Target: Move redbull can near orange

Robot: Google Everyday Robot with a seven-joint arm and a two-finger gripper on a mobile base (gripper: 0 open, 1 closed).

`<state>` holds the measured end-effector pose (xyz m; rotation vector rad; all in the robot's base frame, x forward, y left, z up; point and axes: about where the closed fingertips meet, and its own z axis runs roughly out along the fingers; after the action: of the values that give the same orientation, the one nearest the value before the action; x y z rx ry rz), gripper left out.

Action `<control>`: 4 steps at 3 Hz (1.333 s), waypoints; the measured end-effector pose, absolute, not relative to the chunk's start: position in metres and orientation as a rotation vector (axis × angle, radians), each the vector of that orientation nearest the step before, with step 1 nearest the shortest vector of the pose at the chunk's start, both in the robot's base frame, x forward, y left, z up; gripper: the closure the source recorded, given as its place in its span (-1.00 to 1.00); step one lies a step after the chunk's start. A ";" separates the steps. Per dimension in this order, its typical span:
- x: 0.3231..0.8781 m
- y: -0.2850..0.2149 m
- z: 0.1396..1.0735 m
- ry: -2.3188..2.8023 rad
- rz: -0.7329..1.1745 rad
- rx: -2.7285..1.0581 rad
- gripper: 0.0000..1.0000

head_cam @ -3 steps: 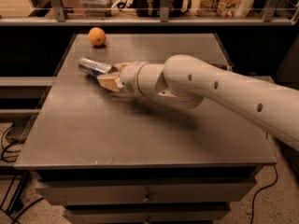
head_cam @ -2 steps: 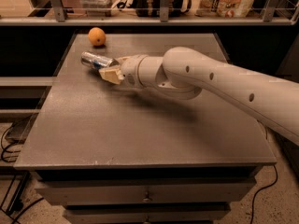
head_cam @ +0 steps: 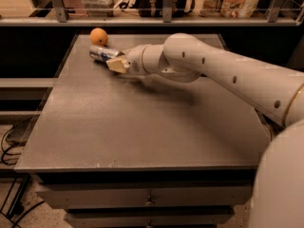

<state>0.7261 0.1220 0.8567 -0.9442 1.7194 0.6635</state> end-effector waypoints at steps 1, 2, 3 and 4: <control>0.754 0.114 0.851 1.742 0.650 -0.925 1.00; 0.769 0.108 0.848 1.758 0.639 -0.922 0.66; 0.775 0.103 0.847 1.767 0.631 -0.910 0.19; 0.776 0.097 0.849 1.764 0.623 -0.895 -0.28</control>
Offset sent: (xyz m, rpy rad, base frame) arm 0.0629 -0.0271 -0.0107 -0.0332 0.0266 -0.0544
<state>0.7762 0.0971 0.8495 -0.8947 1.7640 0.6234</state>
